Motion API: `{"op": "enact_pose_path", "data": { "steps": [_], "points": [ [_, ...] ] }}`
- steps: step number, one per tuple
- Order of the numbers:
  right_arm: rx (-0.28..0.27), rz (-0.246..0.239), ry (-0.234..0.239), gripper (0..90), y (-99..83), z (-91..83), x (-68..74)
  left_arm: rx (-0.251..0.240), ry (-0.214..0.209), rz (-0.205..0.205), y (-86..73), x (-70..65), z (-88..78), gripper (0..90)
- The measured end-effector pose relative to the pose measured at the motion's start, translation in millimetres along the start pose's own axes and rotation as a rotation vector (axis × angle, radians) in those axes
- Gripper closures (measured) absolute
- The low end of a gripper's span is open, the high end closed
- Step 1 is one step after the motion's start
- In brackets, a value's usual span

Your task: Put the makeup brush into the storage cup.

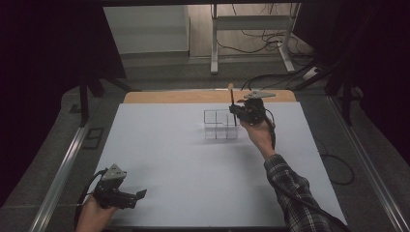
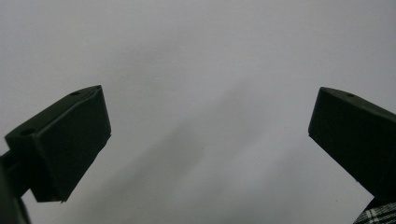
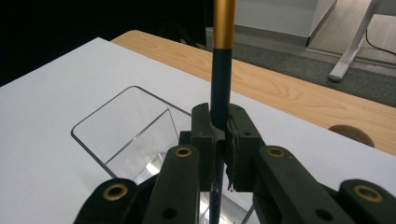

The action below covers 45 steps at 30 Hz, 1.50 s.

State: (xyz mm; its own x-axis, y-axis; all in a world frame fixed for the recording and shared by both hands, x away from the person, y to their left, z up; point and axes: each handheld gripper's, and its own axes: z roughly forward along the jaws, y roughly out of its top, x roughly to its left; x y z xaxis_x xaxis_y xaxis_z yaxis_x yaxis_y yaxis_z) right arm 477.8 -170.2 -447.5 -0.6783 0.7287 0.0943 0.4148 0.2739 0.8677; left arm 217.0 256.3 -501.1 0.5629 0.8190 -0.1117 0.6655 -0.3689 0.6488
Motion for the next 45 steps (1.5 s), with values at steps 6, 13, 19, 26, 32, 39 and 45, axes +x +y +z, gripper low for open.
{"op": "enact_pose_path", "data": {
  "steps": [6, 13, 19, 26, 32, 39, 45],
  "points": [
    [0.012, -0.003, 0.003, 82.4, -5.3, 2.9, 0.6, 0.005, -0.003, -0.002, 0.0, -0.4, 0.5, 0.0],
    [0.03, 0.001, 0.015, 73.5, -9.4, 6.0, 2.9, 0.01, -0.006, -0.002, 0.1, -0.3, 0.9, 0.0],
    [0.022, -0.024, -0.003, 55.2, -3.5, 3.1, 9.0, 0.013, -0.006, -0.002, 0.2, -0.6, 1.0, 0.0],
    [0.017, -0.041, -0.021, 34.0, 1.3, -0.1, 9.3, 0.011, 0.0, 0.0, 0.4, -0.6, 0.7, 0.0],
    [0.031, -0.012, 0.006, 19.1, 2.2, 1.3, 8.1, 0.002, 0.004, -0.004, 0.3, -0.1, -0.3, 0.0],
    [0.08, 0.011, -0.005, 9.3, -0.3, 4.6, 9.0, 0.005, 0.006, -0.002, 0.4, -0.2, -0.1, 0.0],
    [0.103, 0.004, 0.006, 6.8, -2.6, 2.7, 10.1, 0.006, 0.006, -0.001, 0.2, -0.3, 0.0, 0.0]
  ]
}}
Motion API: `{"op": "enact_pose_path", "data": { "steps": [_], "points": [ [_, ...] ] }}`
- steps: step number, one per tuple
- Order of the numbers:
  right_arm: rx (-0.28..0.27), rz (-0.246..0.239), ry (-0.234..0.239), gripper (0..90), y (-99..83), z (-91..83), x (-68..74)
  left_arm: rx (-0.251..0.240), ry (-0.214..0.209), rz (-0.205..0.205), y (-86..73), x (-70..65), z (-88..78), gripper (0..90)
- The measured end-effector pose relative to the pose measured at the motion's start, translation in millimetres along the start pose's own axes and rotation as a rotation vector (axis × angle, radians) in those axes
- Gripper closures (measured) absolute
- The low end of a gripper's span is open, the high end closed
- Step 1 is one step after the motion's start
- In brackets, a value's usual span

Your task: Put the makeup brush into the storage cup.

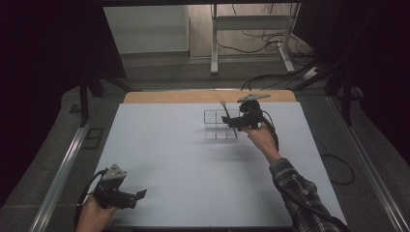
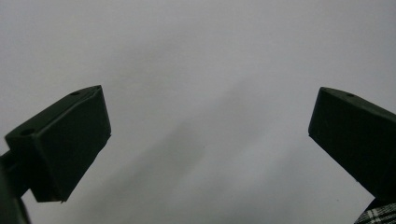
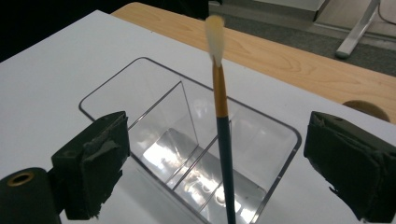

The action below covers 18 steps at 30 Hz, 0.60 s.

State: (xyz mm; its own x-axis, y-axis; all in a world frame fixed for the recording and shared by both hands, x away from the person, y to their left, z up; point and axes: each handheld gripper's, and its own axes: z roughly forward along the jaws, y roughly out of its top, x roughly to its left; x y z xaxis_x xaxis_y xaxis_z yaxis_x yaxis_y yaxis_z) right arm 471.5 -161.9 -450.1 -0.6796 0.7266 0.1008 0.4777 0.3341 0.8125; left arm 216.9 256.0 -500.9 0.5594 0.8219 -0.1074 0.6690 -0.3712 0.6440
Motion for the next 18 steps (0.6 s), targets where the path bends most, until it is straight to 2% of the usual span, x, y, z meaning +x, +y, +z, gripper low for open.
{"op": "enact_pose_path", "data": {
  "steps": [18],
  "points": [
    [0.034, -0.028, 0.027, 5.5, -2.9, -12.4, 7.7, -0.01, 0.0, -0.008, -0.2, 0.6, -1.0, 0.0]
  ]
}}
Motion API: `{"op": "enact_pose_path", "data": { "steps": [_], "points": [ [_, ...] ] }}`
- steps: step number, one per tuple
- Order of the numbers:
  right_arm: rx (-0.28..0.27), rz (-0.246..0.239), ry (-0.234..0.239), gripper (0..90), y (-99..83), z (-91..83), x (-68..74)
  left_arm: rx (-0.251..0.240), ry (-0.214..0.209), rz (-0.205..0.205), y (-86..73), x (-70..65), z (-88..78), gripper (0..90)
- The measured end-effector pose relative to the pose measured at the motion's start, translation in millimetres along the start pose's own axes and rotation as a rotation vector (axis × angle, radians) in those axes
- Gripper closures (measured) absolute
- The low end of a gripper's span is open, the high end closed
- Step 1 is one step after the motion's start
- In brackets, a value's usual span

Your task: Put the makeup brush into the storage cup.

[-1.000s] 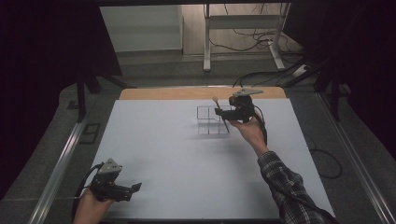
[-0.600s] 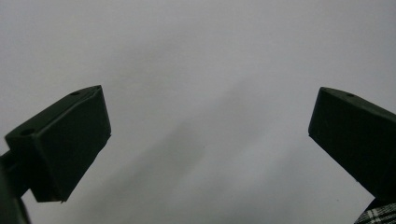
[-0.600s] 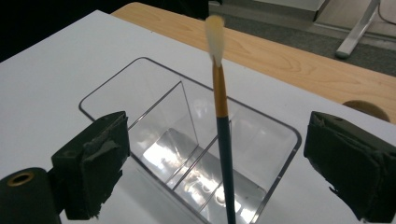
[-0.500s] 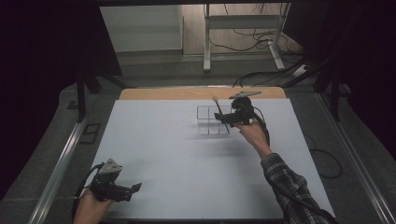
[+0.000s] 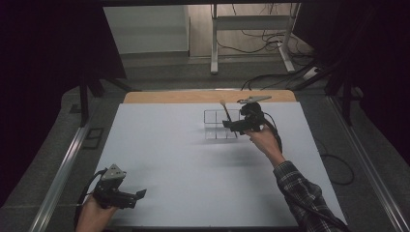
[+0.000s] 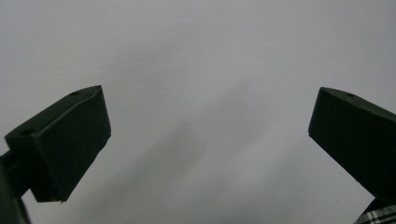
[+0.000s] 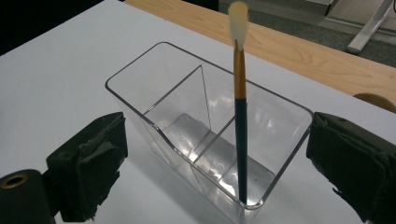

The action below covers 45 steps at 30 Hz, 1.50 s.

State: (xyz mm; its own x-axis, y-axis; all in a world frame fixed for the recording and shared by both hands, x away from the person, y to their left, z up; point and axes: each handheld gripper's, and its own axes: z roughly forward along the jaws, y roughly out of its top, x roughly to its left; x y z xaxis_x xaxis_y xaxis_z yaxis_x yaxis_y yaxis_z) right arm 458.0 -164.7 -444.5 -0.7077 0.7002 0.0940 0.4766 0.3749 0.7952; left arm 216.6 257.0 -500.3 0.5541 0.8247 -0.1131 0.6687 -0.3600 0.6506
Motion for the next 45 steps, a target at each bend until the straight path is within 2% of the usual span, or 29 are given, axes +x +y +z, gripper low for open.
{"op": "enact_pose_path", "data": {
  "steps": [18, 45],
  "points": [
    [0.038, -0.047, 0.01, 5.0, -5.7, -9.6, 8.5, -0.003, 0.013, -0.003, 0.0, 0.2, -0.1, 0.0],
    [0.057, -0.064, 0.031, 2.7, -24.5, -30.9, 12.7, -0.001, 0.019, -0.003, -0.1, 0.1, 0.1, 0.0]
  ]
}}
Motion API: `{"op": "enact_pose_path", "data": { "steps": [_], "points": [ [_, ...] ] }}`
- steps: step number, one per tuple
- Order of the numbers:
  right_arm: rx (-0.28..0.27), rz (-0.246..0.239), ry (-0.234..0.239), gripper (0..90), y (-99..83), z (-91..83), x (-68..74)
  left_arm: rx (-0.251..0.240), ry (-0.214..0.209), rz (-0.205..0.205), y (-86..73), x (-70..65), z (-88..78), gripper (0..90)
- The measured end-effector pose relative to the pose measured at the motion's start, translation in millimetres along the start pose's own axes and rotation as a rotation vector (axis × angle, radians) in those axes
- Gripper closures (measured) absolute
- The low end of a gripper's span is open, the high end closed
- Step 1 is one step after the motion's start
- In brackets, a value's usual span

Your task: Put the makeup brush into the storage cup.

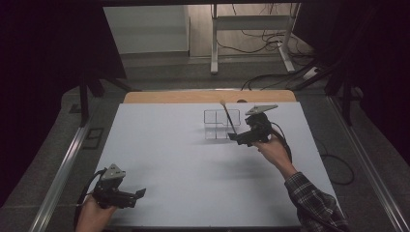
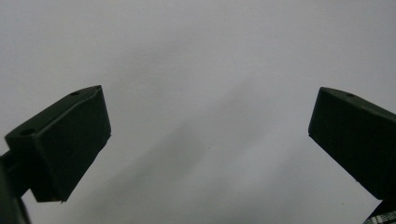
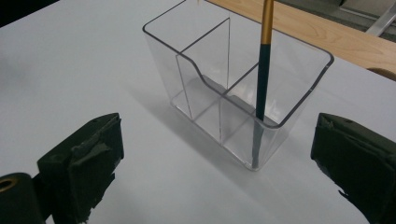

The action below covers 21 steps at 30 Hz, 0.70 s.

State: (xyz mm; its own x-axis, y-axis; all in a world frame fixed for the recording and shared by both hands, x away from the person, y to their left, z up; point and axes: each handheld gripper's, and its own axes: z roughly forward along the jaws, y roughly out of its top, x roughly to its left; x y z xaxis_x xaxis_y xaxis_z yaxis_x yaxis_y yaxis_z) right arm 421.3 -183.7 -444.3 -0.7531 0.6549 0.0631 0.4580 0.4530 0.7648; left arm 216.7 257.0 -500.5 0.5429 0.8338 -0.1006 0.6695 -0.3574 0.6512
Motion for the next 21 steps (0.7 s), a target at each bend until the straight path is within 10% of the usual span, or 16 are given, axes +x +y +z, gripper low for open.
{"op": "enact_pose_path", "data": {
  "steps": [21],
  "points": [
    [0.02, -0.049, -0.024, 1.9, -17.5, -18.6, 5.4, 0.001, -0.001, 0.001, 0.1, -0.2, 0.0, 0.0]
  ]
}}
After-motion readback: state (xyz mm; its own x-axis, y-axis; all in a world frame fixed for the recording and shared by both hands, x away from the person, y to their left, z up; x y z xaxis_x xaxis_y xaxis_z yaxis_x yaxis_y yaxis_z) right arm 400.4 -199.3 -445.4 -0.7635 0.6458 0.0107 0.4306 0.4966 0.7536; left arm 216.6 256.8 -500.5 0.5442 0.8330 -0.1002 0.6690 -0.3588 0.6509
